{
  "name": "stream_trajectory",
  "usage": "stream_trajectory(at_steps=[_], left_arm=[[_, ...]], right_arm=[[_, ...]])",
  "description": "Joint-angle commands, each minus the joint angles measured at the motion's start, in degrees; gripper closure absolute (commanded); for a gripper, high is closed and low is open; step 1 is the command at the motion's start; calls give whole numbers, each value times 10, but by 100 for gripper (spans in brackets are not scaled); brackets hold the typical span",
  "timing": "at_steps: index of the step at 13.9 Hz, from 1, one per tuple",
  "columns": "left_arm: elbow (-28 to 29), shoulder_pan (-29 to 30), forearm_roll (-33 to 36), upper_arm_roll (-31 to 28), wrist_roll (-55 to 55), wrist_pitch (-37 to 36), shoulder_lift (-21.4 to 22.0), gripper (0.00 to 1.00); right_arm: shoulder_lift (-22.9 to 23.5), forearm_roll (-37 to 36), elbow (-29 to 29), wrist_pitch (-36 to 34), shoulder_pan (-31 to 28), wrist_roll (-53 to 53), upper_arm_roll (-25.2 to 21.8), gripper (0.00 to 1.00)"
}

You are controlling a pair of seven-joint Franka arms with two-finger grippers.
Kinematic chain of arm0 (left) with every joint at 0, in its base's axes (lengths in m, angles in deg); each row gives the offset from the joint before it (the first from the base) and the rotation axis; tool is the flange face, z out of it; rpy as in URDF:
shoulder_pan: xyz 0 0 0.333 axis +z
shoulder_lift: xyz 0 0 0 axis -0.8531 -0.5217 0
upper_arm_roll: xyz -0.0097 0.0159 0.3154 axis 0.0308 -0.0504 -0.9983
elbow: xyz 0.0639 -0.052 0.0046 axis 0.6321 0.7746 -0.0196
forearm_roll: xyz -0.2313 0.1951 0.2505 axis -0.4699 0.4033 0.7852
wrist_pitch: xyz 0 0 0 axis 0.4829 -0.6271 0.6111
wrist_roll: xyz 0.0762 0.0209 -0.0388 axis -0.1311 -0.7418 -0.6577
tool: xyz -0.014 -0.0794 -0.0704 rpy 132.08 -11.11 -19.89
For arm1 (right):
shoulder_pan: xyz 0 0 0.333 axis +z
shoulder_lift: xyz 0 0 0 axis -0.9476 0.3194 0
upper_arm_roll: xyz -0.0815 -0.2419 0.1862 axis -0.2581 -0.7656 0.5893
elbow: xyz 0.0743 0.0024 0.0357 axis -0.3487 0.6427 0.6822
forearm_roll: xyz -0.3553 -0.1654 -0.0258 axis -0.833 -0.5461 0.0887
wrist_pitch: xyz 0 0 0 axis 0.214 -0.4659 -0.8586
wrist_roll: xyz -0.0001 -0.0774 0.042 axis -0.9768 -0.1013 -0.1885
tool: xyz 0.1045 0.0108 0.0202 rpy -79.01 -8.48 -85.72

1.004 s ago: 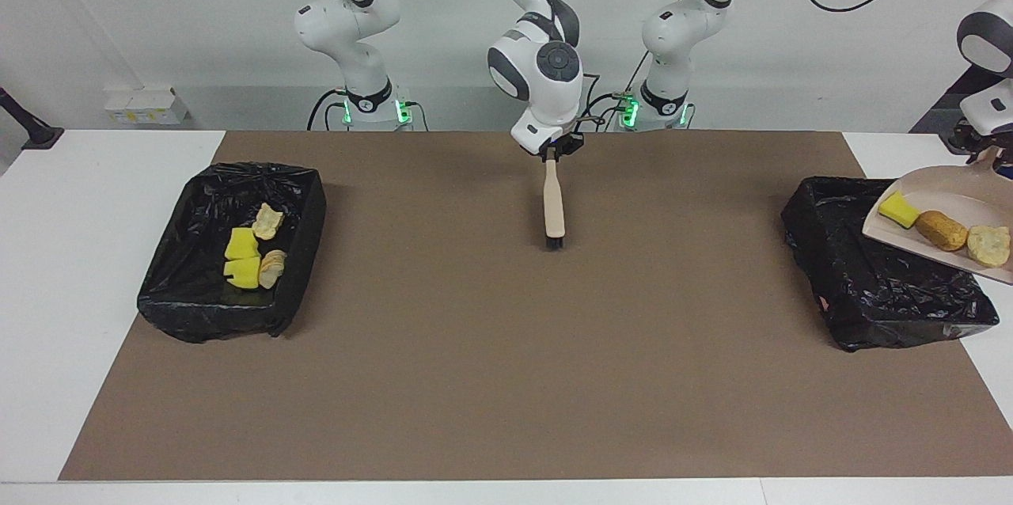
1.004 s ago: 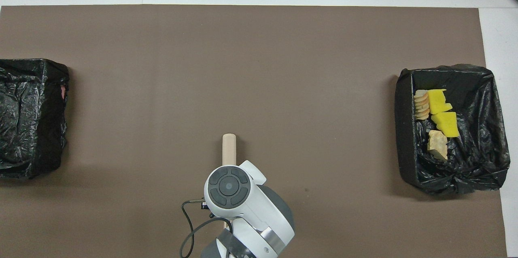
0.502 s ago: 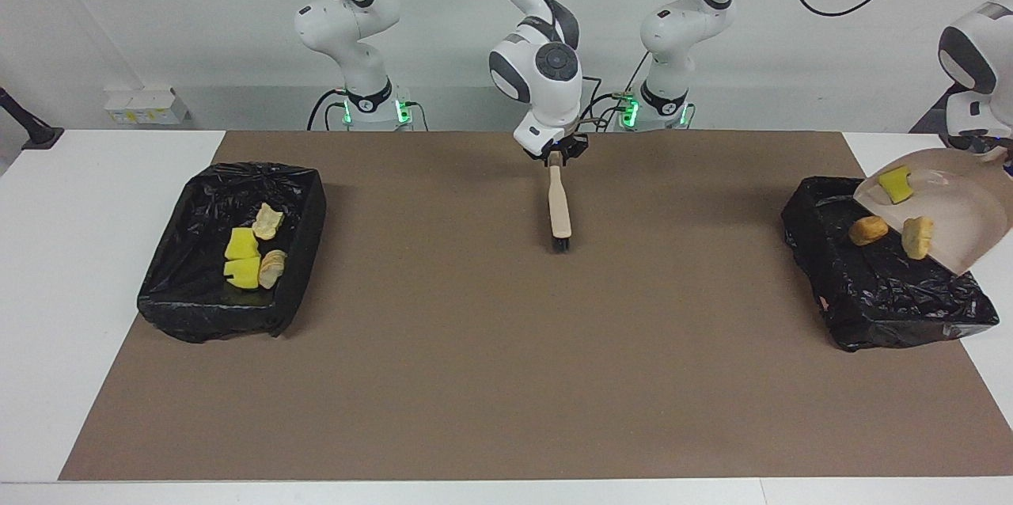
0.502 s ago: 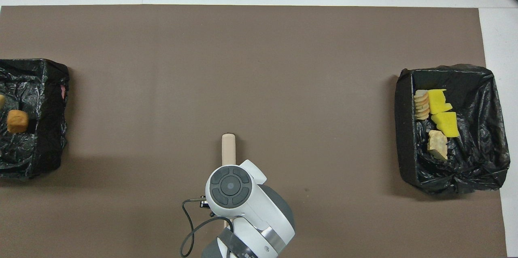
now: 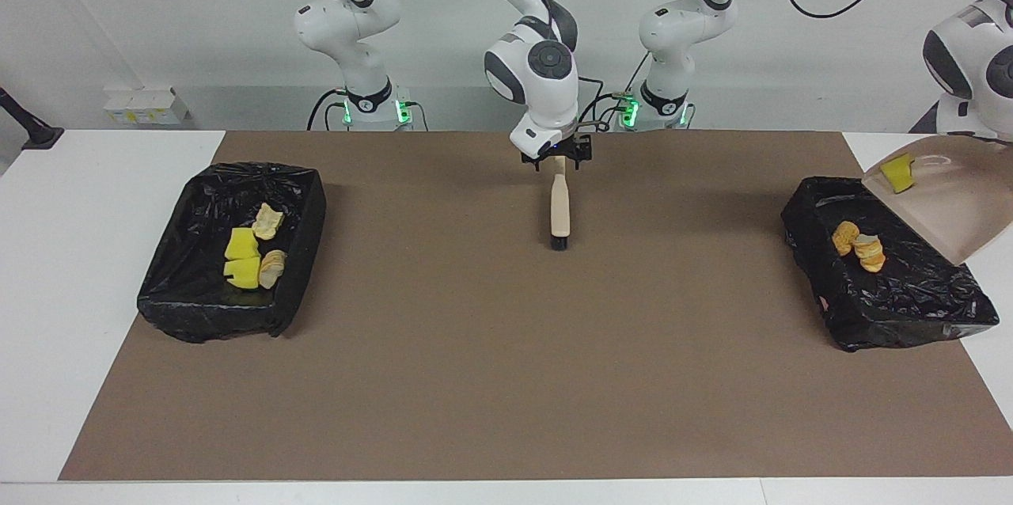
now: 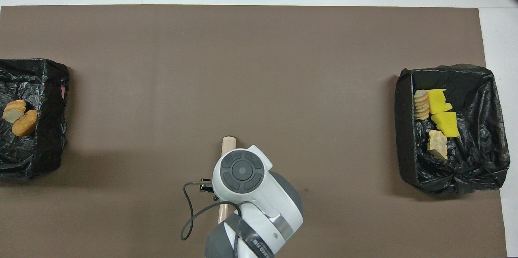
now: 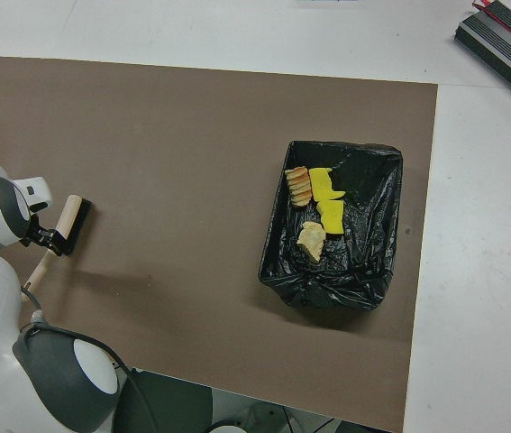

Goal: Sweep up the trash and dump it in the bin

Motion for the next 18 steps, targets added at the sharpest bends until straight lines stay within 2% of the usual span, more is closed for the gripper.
stream_trajectory(at_steps=[1,3,5,7,9,13,16,18], left_arm=[[-8,-35,63,-5,10,-18,2,100],[-4,-62,102,-5,12,-82,-1,100],[-6,-76,105,-5,6,-98,-1,100],[-8,-77,110,-4,-5,-88,-5,100],[-11,-84,129,-5,-6,-78,-8,100],[-11,-82,178,-5,-7,4,-15,100],[-22,-79,150,-5,-62,-13,-15,100],[-55,-71,-1,-11,-96,-46,-12,100]], right_arm=[[-30,-8,-23,-6,-51,-6,6,0],[-65,-11,-23,-20,-78,-6,3,0],[-93,-37,-29,-49,-105,-5,2,0],[-109,-86,-52,-90,-140,-1,2,0],[-111,-88,-91,-133,-187,15,2,0],[-111,-81,-138,-158,-260,145,2,0],[-112,-98,-161,-186,-272,170,-5,0],[-112,-117,-163,-194,-278,201,-21,0]])
